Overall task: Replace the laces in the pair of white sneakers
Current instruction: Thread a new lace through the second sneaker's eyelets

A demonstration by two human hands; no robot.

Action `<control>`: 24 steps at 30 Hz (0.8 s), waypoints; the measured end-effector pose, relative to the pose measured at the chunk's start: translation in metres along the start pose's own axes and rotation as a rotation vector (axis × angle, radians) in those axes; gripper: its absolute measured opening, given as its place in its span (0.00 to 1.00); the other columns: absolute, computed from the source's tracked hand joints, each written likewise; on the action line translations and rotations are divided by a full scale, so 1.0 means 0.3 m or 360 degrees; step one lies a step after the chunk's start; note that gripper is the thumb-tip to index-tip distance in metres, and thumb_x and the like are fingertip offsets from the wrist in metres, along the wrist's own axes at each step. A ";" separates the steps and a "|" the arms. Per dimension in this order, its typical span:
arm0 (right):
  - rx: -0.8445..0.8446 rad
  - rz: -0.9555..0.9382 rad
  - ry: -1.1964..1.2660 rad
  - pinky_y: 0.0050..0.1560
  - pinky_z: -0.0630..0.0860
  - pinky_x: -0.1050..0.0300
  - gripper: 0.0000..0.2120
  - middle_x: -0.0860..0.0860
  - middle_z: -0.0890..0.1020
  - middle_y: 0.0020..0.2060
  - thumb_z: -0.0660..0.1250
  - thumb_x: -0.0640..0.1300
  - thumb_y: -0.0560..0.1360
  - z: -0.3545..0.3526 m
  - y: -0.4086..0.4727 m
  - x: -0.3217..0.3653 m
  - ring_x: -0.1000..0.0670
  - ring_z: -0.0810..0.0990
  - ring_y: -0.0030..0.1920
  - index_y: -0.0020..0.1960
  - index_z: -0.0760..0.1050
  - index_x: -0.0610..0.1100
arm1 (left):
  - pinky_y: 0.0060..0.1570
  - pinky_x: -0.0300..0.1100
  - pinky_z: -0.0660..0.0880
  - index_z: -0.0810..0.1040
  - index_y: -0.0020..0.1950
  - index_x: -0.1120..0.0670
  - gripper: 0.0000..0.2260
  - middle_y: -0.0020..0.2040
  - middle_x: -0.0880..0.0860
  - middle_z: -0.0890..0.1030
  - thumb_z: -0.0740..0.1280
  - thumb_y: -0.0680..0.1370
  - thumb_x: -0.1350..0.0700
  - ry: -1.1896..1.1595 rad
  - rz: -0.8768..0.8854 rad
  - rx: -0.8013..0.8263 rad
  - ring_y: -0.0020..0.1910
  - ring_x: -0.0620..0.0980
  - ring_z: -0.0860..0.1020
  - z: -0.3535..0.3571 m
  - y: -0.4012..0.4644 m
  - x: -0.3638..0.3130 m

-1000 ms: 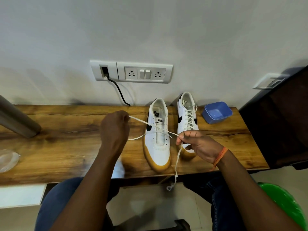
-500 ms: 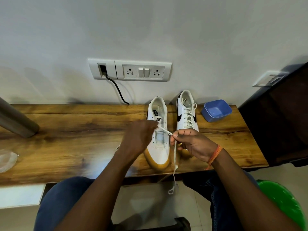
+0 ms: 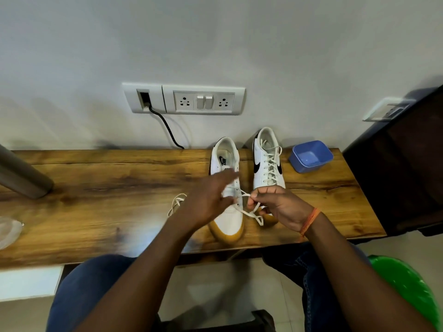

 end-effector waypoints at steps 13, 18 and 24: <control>0.0068 -0.0053 -0.0282 0.39 0.70 0.58 0.10 0.50 0.83 0.36 0.61 0.41 0.66 0.040 0.024 0.002 0.52 0.76 0.41 0.36 0.81 0.41 | 0.39 0.44 0.78 0.84 0.55 0.57 0.10 0.45 0.54 0.86 0.69 0.75 0.66 0.0206 0.0205 -0.0553 0.41 0.54 0.83 -0.131 -0.023 -0.074; 0.0076 -0.0077 -0.0112 0.41 0.70 0.56 0.10 0.46 0.81 0.38 0.60 0.41 0.69 0.013 0.030 -0.001 0.45 0.75 0.45 0.37 0.80 0.41 | 0.40 0.41 0.76 0.85 0.50 0.55 0.09 0.41 0.53 0.85 0.66 0.76 0.64 0.0140 -0.0063 -0.0720 0.40 0.53 0.83 -0.196 -0.037 0.010; 0.0003 -0.0042 -0.0088 0.42 0.70 0.57 0.12 0.46 0.81 0.39 0.59 0.35 0.76 -0.066 0.022 -0.006 0.50 0.76 0.43 0.39 0.79 0.39 | 0.46 0.49 0.75 0.84 0.54 0.55 0.09 0.47 0.60 0.85 0.67 0.77 0.60 0.0347 -0.0774 -0.1031 0.48 0.63 0.81 -0.385 -0.121 0.252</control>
Point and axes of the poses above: each hand's wrist, its own y-axis towards the middle knuckle, its own z-axis out of the palm, x = y × z, the point moved 10 cm from there along y, towards the middle knuckle
